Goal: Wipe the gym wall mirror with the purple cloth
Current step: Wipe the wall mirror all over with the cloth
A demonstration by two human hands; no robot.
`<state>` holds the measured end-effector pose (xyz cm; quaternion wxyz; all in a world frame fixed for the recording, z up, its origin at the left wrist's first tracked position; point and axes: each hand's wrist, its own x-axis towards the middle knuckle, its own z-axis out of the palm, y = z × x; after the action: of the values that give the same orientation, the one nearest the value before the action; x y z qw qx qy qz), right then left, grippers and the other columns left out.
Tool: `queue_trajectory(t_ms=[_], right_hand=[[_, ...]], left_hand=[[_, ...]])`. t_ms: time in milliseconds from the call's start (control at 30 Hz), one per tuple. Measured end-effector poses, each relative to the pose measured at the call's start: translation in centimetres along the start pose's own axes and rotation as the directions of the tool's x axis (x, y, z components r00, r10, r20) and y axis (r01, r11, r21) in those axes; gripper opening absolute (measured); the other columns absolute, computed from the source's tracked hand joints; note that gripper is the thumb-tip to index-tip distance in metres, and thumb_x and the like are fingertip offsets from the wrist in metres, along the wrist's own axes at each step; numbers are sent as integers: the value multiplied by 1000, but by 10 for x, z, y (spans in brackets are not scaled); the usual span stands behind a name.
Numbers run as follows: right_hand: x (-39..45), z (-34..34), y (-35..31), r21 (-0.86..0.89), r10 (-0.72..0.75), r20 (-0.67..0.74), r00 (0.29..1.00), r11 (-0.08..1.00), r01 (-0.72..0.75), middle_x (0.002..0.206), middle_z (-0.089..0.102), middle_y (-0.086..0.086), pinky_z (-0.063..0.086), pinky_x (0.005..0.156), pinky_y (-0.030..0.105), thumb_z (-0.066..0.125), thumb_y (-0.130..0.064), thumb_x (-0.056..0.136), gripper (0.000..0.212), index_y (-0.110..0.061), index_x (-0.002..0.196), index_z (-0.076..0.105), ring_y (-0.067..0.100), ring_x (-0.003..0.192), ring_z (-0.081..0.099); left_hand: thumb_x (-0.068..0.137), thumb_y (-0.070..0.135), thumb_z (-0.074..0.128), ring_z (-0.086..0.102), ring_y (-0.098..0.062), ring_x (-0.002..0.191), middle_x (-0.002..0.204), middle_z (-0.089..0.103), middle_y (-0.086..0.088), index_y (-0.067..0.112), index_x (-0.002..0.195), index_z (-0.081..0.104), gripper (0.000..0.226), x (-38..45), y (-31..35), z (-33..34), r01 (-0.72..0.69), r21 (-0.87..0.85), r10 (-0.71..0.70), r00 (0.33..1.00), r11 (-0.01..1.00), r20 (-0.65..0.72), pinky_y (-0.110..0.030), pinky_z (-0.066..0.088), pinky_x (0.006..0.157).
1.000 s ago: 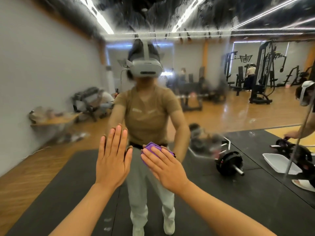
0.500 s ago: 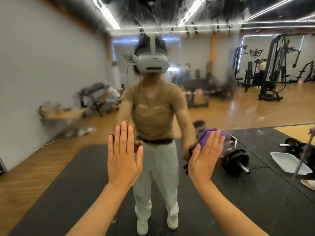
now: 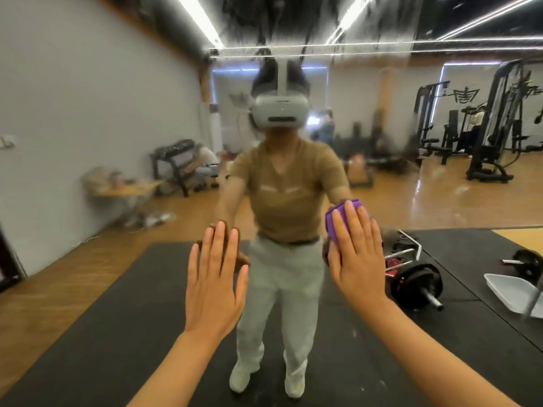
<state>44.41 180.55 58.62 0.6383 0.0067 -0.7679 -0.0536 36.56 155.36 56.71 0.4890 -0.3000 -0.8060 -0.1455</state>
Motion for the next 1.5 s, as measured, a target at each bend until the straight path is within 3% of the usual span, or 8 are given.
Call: queue_trajectory(t_ms=[133, 267, 367, 667, 967, 1167, 1267, 1500], right_hand=[[9, 2, -10, 144, 42, -74, 996, 989, -31, 155, 41, 17, 17, 124, 45, 51, -14, 93, 54, -6, 146, 43, 27, 153, 23], [9, 5, -1, 112, -122, -103, 987, 985, 133, 154, 44, 12, 21, 124, 44, 50, -22, 100, 46, -9, 145, 51, 28, 150, 30], [-2, 9, 2, -23, -315, -38, 948, 949, 315, 157, 41, 9, 21, 124, 44, 40, -25, 106, 44, -10, 148, 49, 29, 149, 30], [-73, 17, 12, -82, -555, 140, 820, 819, 568, 164, 29, 0, 24, 121, 46, 37, -32, 106, 52, -21, 156, 35, 24, 153, 22], [-152, 16, 24, -62, -648, 224, 728, 736, 675, 165, 28, -5, 16, 125, 41, 30, -32, 109, 49, -23, 156, 36, 21, 153, 23], [-136, 9, 41, -53, -707, 304, 638, 656, 753, 165, 28, -4, 14, 126, 39, 25, -33, 110, 48, -25, 156, 36, 18, 153, 21], [-105, 3, 49, -62, -683, 279, 675, 688, 723, 163, 32, -1, 9, 127, 35, 25, -34, 110, 47, -22, 154, 40, 17, 153, 21], [-15, -9, 60, -80, -336, 23, 942, 938, 336, 163, 30, -3, 4, 125, 25, 29, -37, 106, 50, -26, 154, 31, 16, 154, 18]], left_hand=[[102, 38, 36, 4, -26, 156, 169, 6, -9, 11, 161, 15, 68, -2, -3, 11, 7, -1, -7, 999, 1000, -48, -43, 3, 127], [103, 39, 33, 2, -25, 156, 169, 9, -12, 9, 160, 16, 67, 1, -11, 31, -40, 47, 46, 989, 998, -138, -43, 0, 127], [105, 37, 29, 5, -30, 156, 168, 11, -16, 9, 160, 15, 63, 1, -11, 44, -42, 64, 55, 976, 997, -211, -47, 4, 126], [105, 37, 25, 14, -28, 154, 167, 18, -10, 17, 160, 21, 58, -17, 6, 72, -120, 50, 129, 938, 992, -323, -47, 5, 124], [105, 40, 24, 9, -22, 156, 168, 14, -4, 20, 160, 22, 59, -20, 6, 90, -170, 24, 164, 888, 985, -429, -48, 5, 125], [106, 36, 25, 16, -18, 155, 166, 25, -2, 18, 157, 35, 55, -20, 4, 97, -252, 103, 272, 858, 962, -436, -50, 11, 124], [106, 37, 25, 14, -17, 155, 166, 25, -2, 19, 157, 33, 55, -19, 3, 99, -256, 94, 271, 851, 962, -449, -49, 10, 124], [106, 40, 23, 15, -17, 154, 165, 26, -3, 20, 157, 34, 56, -16, 2, 100, -260, 101, 276, 838, 960, -470, -50, 12, 123]])
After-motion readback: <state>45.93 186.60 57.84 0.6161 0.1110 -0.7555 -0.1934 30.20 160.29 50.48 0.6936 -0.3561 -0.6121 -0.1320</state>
